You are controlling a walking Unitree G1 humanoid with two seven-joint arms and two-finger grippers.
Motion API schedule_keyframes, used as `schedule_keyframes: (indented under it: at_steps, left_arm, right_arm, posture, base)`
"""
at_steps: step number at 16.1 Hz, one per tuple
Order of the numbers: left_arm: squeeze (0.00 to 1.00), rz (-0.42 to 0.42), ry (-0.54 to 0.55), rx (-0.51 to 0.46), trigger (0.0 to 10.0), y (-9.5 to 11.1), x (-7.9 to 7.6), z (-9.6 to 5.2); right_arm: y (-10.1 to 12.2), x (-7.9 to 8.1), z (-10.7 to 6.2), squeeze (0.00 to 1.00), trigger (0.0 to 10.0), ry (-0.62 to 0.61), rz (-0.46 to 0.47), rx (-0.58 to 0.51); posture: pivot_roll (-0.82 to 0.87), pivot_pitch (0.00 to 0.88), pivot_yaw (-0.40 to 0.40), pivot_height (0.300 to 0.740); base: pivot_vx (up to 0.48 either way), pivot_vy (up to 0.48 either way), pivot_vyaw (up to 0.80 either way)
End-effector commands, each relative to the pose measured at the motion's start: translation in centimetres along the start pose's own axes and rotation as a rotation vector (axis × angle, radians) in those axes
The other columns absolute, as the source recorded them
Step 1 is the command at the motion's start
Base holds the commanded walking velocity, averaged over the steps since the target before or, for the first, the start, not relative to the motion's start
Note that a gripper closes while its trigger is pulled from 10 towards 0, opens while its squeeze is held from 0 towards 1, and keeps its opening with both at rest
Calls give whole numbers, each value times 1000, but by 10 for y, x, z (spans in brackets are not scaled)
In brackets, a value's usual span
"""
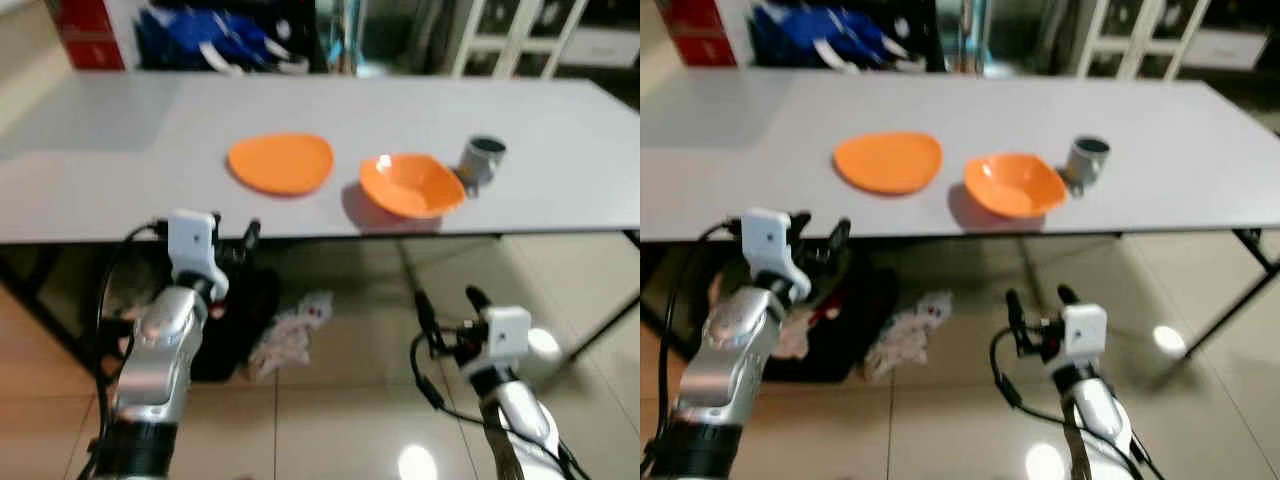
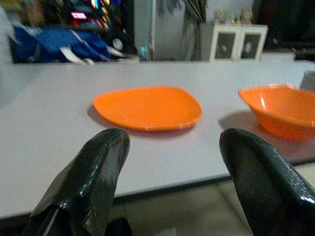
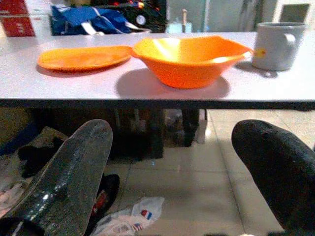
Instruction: Setting the table
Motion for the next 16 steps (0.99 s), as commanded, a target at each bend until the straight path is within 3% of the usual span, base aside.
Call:
schedule_keyframes:
  at_steps: [1, 12, 16]
  left_arm:
    - [0, 5, -43, -15, 10000, 7, -14, 5]
    - [0, 47, -67, -6, 10000, 10, -20, 12]
    - [0, 136, -105, 40, 10000, 19, -24, 30]
  right_arm:
    - [11, -4, 0, 0, 10000, -13, -17, -28]
    - [20, 8, -1, 0, 10000, 7, -18, -28]
    - [18, 12, -4, 0, 10000, 13, -14, -13]
  posture:
    - [-78, 10, 7, 727]
    - [-75, 0, 14, 727]
    - [-79, 0, 13, 727]
  base:
    - [472, 0, 0]
    - [463, 0, 0]
    - [0, 0, 0]
Point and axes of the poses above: a point about 5 cm out from each wrist's last joint towards the gripper, its own z axis pointing out of the wrist towards the gripper, its own y axis along the axis of the wrist's last joint, x = y × z, the point moved 6 cm from there along z, pointing out of the wrist towards the gripper, and after that the axes turned 3 degrees about -z, right-handed, at the moved point
